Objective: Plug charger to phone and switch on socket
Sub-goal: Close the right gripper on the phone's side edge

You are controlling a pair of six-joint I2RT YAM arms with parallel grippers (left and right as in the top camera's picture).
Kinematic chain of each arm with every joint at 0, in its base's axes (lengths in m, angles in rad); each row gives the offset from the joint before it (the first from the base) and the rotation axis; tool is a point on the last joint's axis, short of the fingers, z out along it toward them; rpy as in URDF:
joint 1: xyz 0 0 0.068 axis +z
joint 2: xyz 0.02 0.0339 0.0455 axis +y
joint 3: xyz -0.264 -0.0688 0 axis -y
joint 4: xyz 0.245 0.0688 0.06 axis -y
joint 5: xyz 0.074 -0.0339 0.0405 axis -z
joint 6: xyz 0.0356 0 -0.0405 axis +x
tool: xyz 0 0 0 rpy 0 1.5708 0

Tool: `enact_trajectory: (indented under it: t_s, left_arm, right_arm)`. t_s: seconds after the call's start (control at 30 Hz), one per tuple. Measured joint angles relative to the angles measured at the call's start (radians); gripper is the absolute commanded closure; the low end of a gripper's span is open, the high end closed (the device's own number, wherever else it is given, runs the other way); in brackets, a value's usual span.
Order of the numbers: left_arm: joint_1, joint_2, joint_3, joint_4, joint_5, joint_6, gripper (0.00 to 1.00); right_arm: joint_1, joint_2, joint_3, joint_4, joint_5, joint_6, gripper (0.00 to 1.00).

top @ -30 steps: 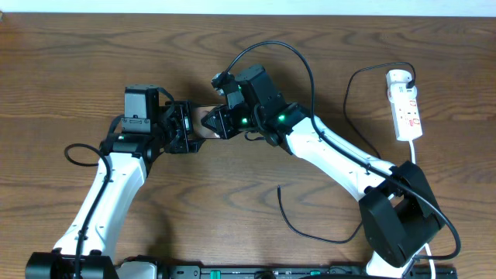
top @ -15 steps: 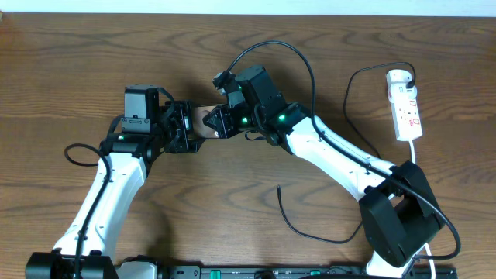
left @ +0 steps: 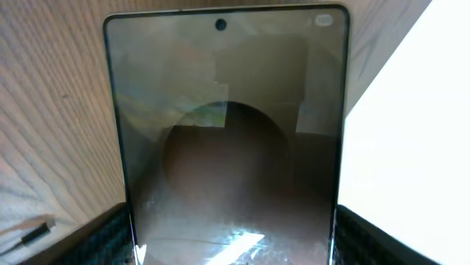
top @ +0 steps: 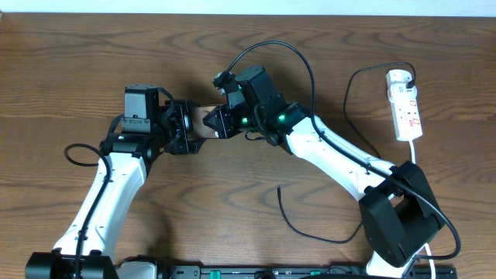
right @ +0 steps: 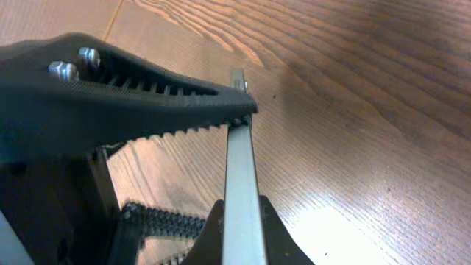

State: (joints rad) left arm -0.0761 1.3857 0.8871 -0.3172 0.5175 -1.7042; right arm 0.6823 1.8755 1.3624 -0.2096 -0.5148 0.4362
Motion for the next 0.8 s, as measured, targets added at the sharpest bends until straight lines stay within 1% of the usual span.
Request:
enact_trajectory:
  t_s: [0.33, 0.37, 0.8]
  left_arm:
    - [-0.007, 0.0, 0.008, 0.001, 0.008, -0.001, 0.09]
    - [-0.007, 0.0, 0.008, 0.001, 0.008, -0.001, 0.1]
    - [-0.007, 0.0, 0.008, 0.002, 0.022, 0.019, 0.1]
  right_arm:
    - [0.004, 0.001, 0.0, -0.002, -0.008, -0.008, 0.99]
    - [0.004, 0.002, 0.0, -0.002, -0.008, -0.008, 0.99]
    - [0.002, 0.003, 0.0, -0.001, -0.008, -0.008, 0.99]
